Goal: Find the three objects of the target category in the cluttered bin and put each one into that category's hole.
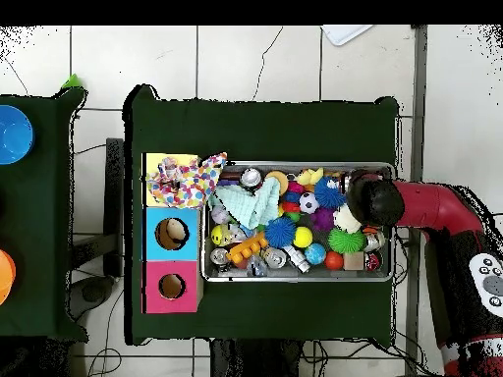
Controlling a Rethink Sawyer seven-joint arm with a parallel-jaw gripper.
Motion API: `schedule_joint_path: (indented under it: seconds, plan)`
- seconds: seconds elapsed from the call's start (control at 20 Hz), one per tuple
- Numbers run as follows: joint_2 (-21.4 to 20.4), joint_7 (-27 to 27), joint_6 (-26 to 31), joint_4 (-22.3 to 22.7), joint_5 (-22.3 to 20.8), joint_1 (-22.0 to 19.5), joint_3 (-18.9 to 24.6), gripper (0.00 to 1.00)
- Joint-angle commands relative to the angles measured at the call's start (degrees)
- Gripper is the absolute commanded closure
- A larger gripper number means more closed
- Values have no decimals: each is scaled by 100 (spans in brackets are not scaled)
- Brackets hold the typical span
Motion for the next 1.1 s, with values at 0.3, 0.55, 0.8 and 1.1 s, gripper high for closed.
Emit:
schedule_joint_path:
  seconds: [0.3, 0.55, 0.8, 1.1]
  plan:
    - [520, -904, -603, 514, -502, -60, 355, 0]
    - [670, -880, -845, 381, -671, 51, 206, 0]
    - [690, -936, -872, 270, -907, 200, 25, 0]
    - [630, -1078, -687, 256, -1063, 188, 71, 0]
